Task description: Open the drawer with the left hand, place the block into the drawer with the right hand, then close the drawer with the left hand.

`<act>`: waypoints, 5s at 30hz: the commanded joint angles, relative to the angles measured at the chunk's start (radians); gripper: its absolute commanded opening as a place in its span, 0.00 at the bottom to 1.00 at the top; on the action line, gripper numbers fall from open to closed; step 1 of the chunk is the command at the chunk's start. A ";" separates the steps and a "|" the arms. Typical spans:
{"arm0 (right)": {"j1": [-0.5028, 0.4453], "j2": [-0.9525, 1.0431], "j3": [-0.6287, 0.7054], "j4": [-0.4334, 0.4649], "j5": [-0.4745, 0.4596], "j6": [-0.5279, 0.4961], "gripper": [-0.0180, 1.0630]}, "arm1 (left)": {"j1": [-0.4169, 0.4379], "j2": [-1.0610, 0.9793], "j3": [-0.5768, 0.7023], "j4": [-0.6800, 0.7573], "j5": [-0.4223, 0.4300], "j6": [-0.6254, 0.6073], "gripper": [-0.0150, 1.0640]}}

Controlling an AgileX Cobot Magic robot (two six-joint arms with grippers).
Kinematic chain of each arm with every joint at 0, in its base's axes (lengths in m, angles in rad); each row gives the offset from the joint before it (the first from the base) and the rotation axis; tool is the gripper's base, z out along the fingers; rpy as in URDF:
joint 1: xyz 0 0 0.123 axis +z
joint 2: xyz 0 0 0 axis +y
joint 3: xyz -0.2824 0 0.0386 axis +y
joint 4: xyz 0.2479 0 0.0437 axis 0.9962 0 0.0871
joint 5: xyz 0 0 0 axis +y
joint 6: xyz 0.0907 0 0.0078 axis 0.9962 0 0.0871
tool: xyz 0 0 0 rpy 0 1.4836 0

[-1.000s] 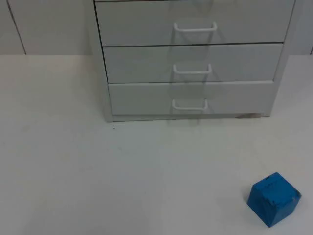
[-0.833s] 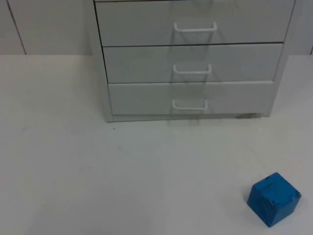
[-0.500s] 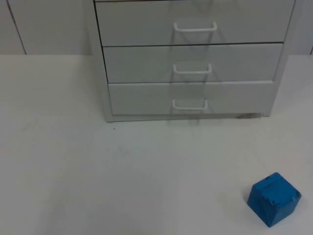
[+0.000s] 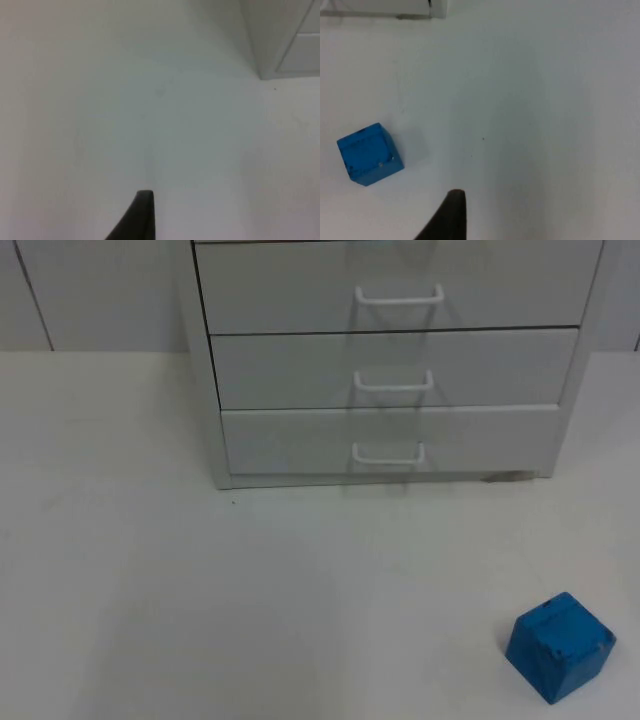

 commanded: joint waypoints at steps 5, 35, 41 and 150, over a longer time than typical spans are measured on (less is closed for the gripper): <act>-0.008 0.056 -0.006 0.004 -0.038 -0.013 0.99 | 0.002 0.176 -0.030 -0.202 -0.050 0.240 0.84; -0.008 0.180 -0.006 -0.013 -0.056 -0.013 0.99 | -0.752 0.953 -0.357 0.326 -0.388 0.242 0.68; -0.008 0.180 -0.006 -0.031 -0.056 0.000 0.99 | -0.816 1.169 -0.468 0.467 -0.390 0.191 0.68; -0.008 0.180 -0.002 -0.054 -0.082 0.030 0.99 | -0.784 1.763 -0.893 1.217 -0.427 -0.360 0.55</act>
